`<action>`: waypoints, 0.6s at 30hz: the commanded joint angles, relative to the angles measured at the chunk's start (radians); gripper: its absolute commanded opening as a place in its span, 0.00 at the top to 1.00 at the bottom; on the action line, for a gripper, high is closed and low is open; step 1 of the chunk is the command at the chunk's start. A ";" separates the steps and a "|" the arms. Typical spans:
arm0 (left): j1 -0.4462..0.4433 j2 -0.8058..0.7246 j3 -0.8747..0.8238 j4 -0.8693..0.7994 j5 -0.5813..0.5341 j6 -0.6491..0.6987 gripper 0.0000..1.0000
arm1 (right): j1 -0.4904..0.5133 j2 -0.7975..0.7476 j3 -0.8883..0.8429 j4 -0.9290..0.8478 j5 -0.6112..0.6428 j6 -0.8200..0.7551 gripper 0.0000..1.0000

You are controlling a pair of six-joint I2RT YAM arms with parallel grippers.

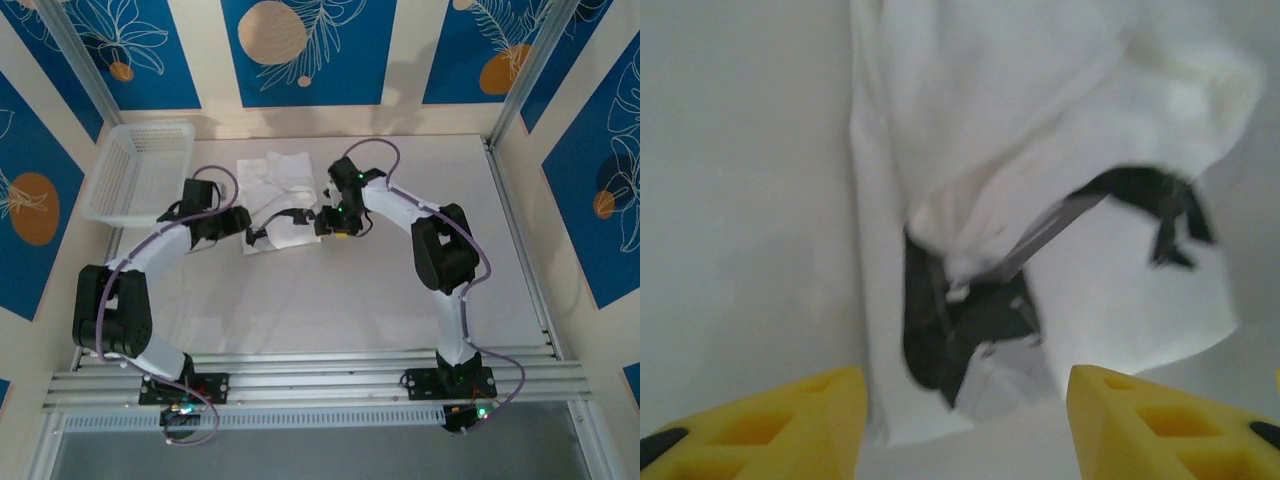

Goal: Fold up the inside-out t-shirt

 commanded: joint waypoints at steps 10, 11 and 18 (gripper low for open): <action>-0.001 0.142 -0.059 0.194 0.150 -0.073 0.77 | 0.005 0.070 -0.041 0.300 -0.190 0.167 0.72; -0.001 0.142 -0.066 0.197 0.158 -0.076 0.81 | 0.005 0.070 -0.047 0.308 -0.201 0.174 0.75; -0.012 0.086 -0.157 0.185 0.189 -0.093 1.00 | 0.005 -0.030 -0.171 0.338 -0.194 0.196 1.00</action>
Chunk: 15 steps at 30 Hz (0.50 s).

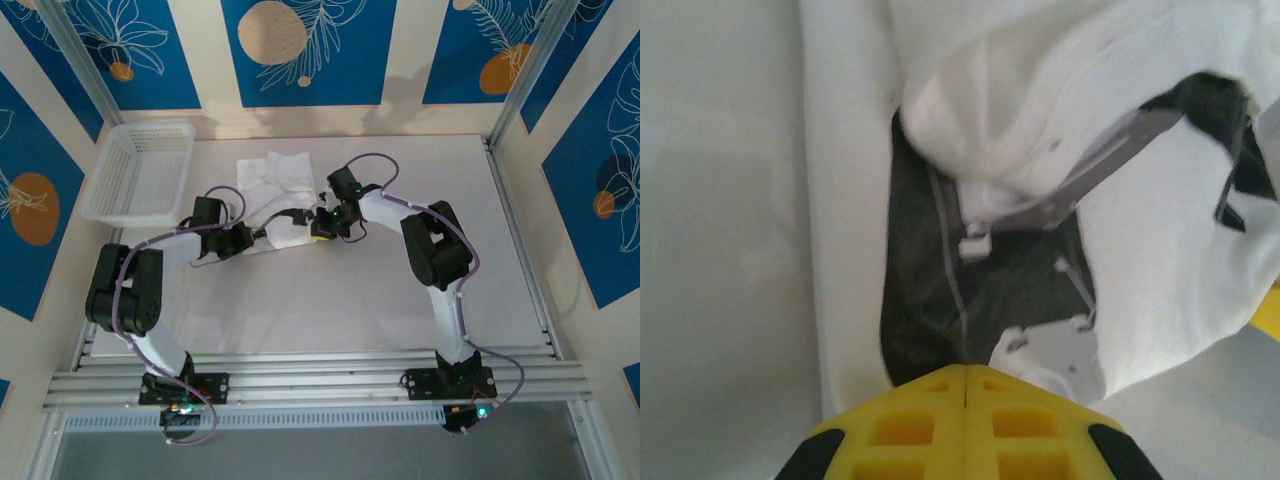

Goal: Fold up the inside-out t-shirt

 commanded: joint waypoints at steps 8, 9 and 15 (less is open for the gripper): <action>-0.175 -0.149 -0.246 -0.035 -0.013 -0.012 1.00 | 0.015 -0.353 -0.500 0.131 -0.024 0.037 1.00; -0.199 -0.166 -0.277 -0.029 -0.021 -0.030 1.00 | 0.017 -0.381 -0.549 0.138 -0.027 0.043 1.00; -0.318 -0.411 -0.397 -0.038 -0.003 -0.143 1.00 | 0.011 -0.591 -0.790 0.080 -0.018 0.054 1.00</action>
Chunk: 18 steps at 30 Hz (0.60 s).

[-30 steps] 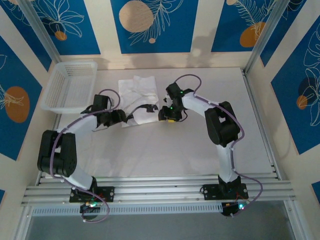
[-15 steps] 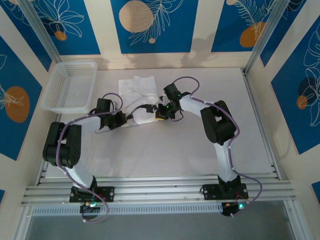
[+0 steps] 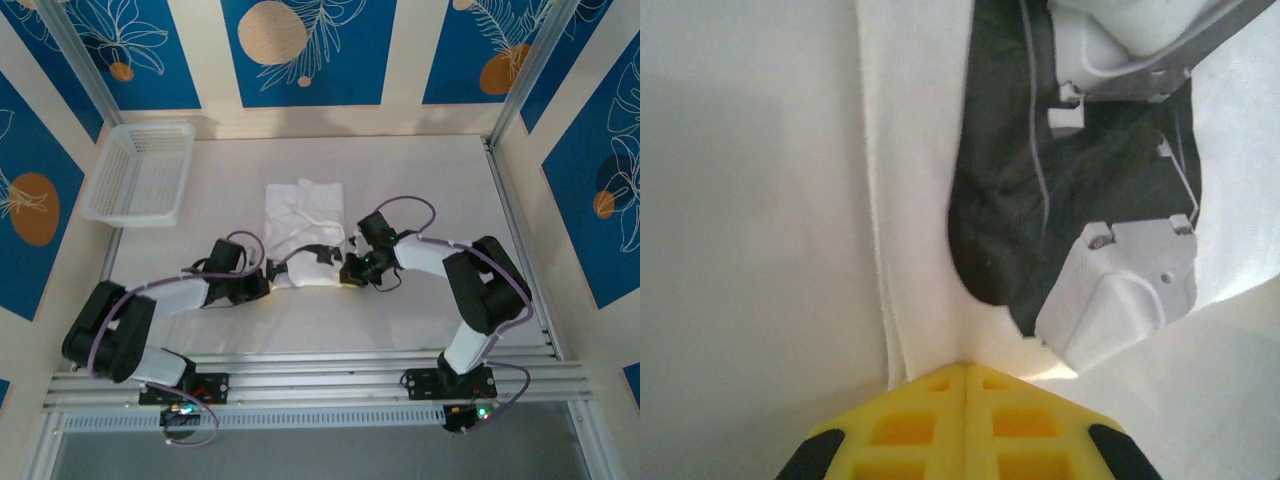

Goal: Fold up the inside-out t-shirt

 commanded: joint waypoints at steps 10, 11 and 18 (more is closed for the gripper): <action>-0.112 -0.277 0.093 -0.220 -0.139 -0.006 0.59 | -0.093 -0.345 -0.063 -0.174 0.079 -0.017 0.58; -0.112 -0.233 0.125 -0.212 -0.140 -0.001 0.59 | -0.112 -0.323 -0.030 -0.164 0.107 -0.017 0.55; -0.112 0.056 0.242 -0.062 -0.108 -0.005 0.58 | -0.223 -0.065 0.160 -0.062 0.101 -0.008 0.49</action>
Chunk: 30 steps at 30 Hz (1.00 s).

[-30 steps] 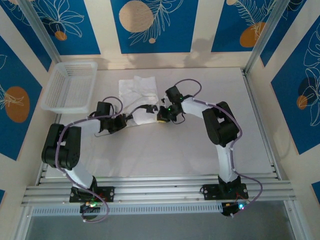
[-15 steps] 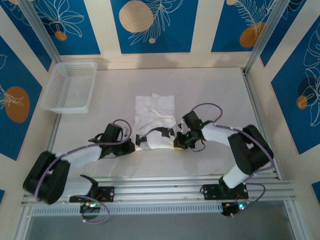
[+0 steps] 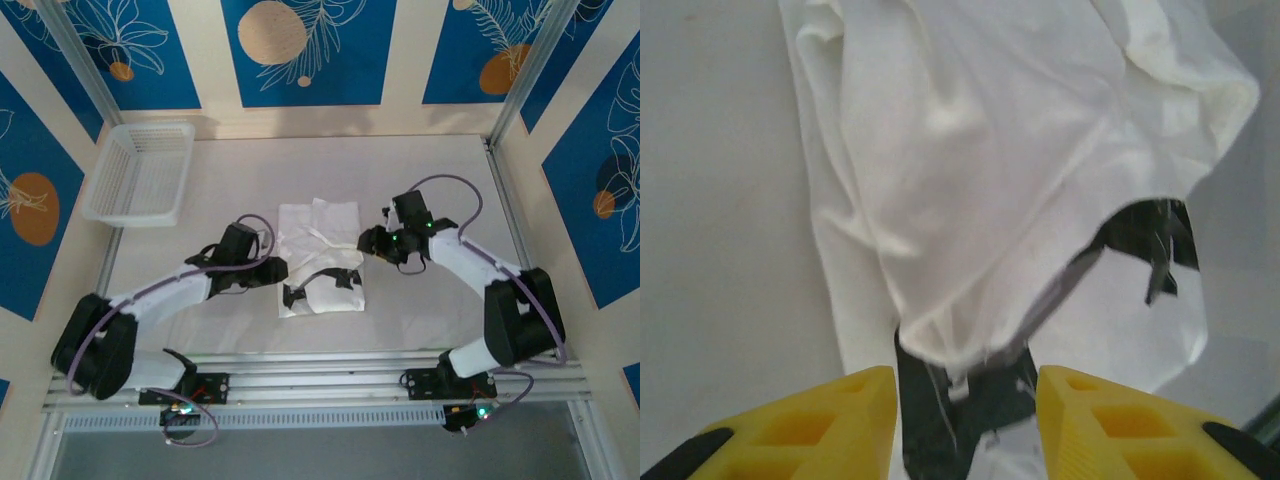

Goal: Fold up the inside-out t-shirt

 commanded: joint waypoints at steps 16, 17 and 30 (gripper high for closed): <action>-0.016 0.210 0.067 0.127 0.038 -0.010 0.76 | 0.029 0.276 0.155 0.042 -0.146 0.027 0.78; -0.016 0.207 0.065 0.131 0.040 -0.012 0.81 | 0.031 0.272 0.152 0.041 -0.147 0.033 0.78; 0.047 0.297 0.342 0.048 -0.029 -0.042 1.00 | -0.046 0.342 0.335 -0.026 -0.165 0.130 0.98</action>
